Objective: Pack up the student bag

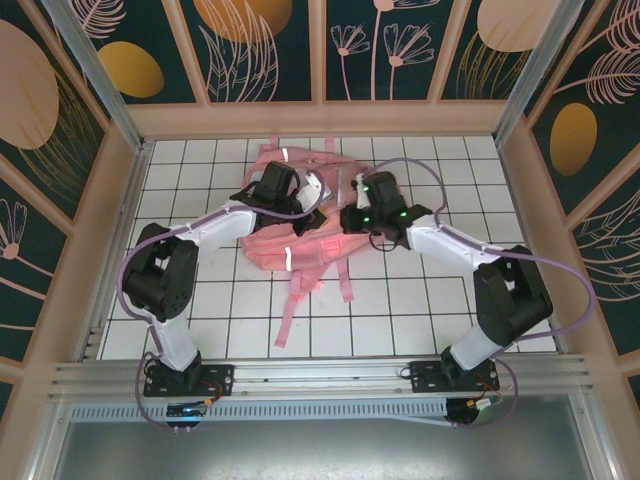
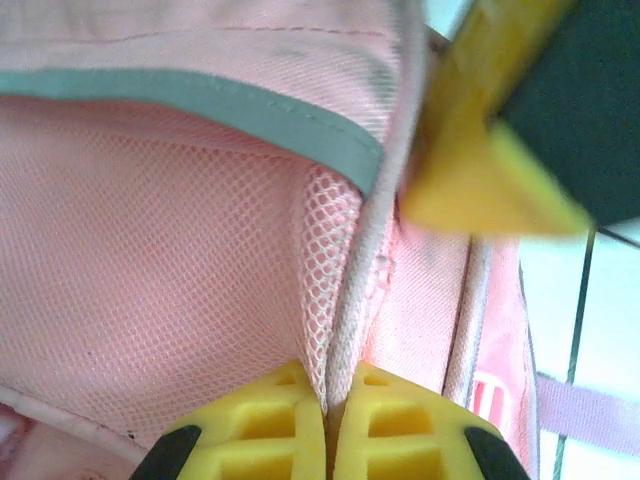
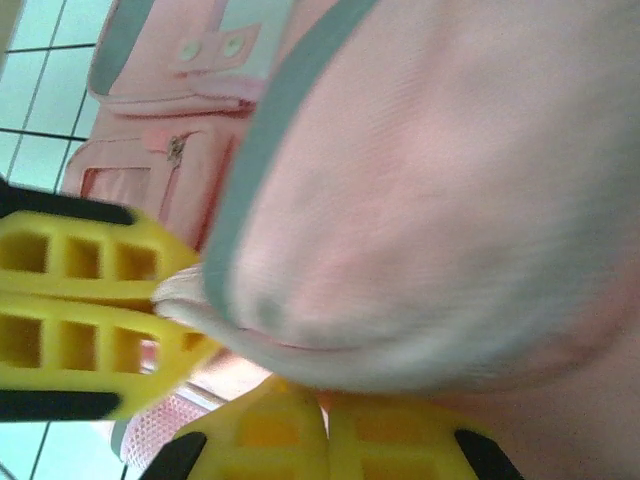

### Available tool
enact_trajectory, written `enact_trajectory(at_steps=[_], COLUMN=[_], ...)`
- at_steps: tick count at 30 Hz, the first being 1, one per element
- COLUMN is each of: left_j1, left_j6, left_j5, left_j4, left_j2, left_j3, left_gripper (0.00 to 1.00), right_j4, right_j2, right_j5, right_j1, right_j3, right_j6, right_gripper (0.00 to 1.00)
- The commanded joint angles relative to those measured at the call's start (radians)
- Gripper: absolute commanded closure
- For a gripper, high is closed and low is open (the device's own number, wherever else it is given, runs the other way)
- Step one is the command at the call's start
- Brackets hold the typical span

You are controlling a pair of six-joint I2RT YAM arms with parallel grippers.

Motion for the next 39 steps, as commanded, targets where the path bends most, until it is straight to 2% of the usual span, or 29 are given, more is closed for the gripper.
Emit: enact_trajectory(at_steps=[1, 7, 10, 13, 15, 16, 17, 18, 19, 21, 25, 31, 34, 38, 39], left_j1=[0.008, 0.029, 0.096, 0.17, 0.19, 0.193, 0.192, 0.192, 0.192, 0.192, 0.193, 0.193, 0.191, 0.191, 0.192], left_j6=[0.251, 0.44, 0.535, 0.547, 0.54, 0.534, 0.519, 0.508, 0.494, 0.446, 0.432, 0.412, 0.409, 0.403, 0.406], left_j5=[0.024, -0.051, -0.067, -0.132, -0.12, -0.101, -0.07, -0.027, 0.006, 0.055, 0.106, 0.127, 0.157, 0.179, 0.186], left_j4=[-0.281, -0.221, -0.138, -0.014, 0.01, -0.001, -0.022, -0.059, -0.081, -0.105, -0.121, -0.093, -0.092, -0.058, -0.056], left_j2=[-0.083, -0.166, -0.202, -0.218, -0.225, -0.227, -0.225, -0.222, -0.218, -0.219, -0.26, -0.309, -0.314, -0.331, -0.334], left_j3=[-0.084, -0.171, -0.227, -0.246, -0.216, -0.196, -0.168, -0.141, -0.127, -0.121, -0.166, -0.211, -0.212, -0.239, -0.243], left_gripper=[1.0, 1.0, 1.0, 1.0, 0.99, 0.97, 0.96, 0.97, 0.96, 0.94, 0.93, 1.0, 1.0, 1.0, 1.0], right_j4=[-0.048, -0.073, -0.101, -0.128, -0.12, -0.111, -0.092, -0.064, -0.035, 0.01, 0.052, 0.046, 0.053, 0.067, 0.068], right_j2=[-0.016, -0.019, -0.027, -0.035, -0.03, -0.03, -0.034, -0.046, -0.059, -0.091, -0.098, 0.019, 0.067, 0.101, 0.102], right_j5=[0.079, -0.068, -0.152, -0.166, -0.132, -0.132, -0.126, -0.125, -0.125, -0.119, -0.009, -0.052, -0.028, -0.047, -0.046], right_j1=[-0.154, -0.181, -0.166, -0.088, -0.023, -0.001, 0.02, 0.043, 0.064, 0.117, 0.169, 0.15, 0.154, 0.152, 0.153], right_j3=[-0.004, -0.015, -0.033, -0.046, -0.049, -0.048, -0.051, -0.057, -0.062, -0.062, -0.044, 0.034, 0.053, 0.067, 0.067], right_j6=[-0.095, -0.179, -0.243, -0.285, -0.257, -0.244, -0.223, -0.206, -0.196, -0.191, -0.252, -0.325, -0.33, -0.326, -0.323], right_gripper=[1.0, 1.0, 1.0, 1.0, 1.0, 0.94, 0.78, 0.68, 0.63, 0.56, 0.53, 0.51, 0.52, 0.71, 0.8])
